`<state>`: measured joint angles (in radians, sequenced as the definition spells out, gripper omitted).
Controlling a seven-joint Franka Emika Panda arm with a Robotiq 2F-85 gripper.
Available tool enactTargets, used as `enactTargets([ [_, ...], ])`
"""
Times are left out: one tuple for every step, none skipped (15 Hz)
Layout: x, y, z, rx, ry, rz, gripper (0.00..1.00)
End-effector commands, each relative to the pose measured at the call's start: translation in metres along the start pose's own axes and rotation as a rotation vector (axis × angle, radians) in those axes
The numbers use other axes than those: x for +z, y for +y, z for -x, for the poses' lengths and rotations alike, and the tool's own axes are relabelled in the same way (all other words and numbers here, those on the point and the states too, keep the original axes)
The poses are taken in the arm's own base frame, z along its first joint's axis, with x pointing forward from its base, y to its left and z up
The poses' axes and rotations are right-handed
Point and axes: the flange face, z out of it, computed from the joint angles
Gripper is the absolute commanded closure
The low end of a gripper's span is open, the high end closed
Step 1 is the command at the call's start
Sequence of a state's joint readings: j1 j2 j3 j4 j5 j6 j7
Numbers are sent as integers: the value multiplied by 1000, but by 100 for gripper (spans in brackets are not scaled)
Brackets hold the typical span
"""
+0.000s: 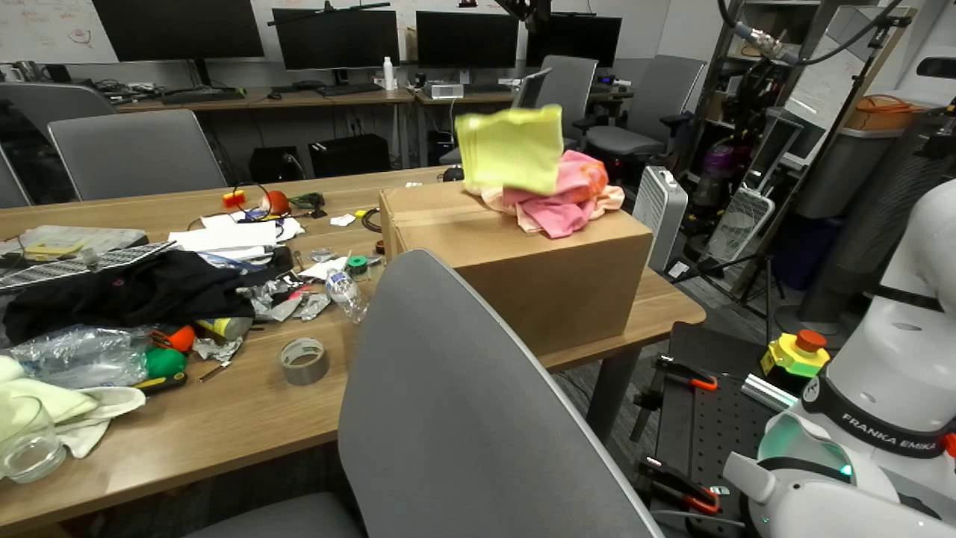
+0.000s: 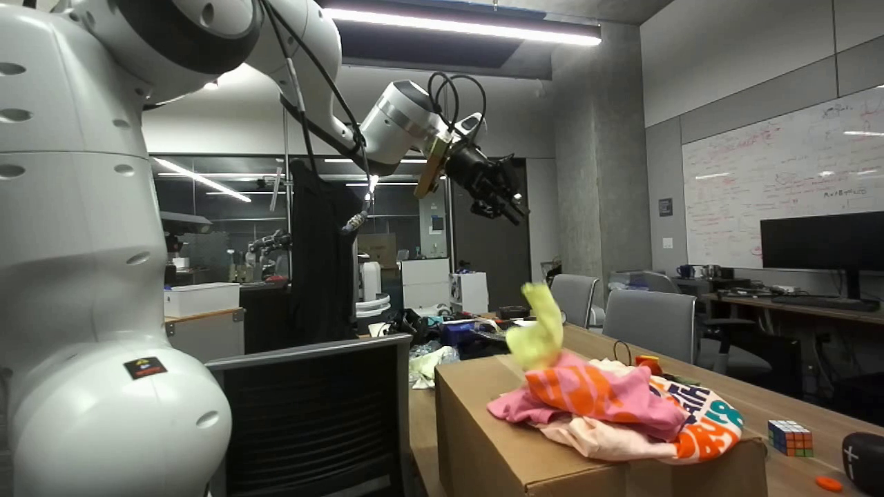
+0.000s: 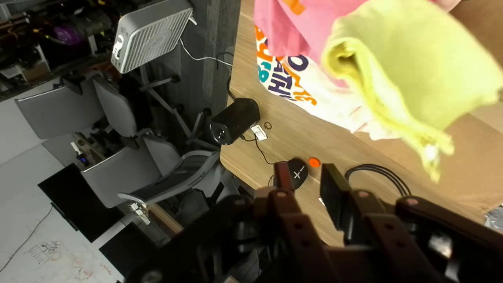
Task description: Put the peach shirt, pink shirt and the green towel on the top of the box
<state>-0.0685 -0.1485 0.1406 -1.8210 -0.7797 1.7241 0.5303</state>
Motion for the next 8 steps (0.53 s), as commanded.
enactTargets([
  [3,8,-6,-15,-6,19,41],
  [7,8,-4,-27,-11,18,32],
  [9,7,0,-43,-10,12,26],
  [12,4,4,-63,-12,9,19],
  [14,-2,13,-106,-13,-14,10],
  [15,-11,23,-172,-4,-46,4],
  [15,-19,33,-220,0,-75,0],
  [15,-27,48,-263,-1,-104,0],
])
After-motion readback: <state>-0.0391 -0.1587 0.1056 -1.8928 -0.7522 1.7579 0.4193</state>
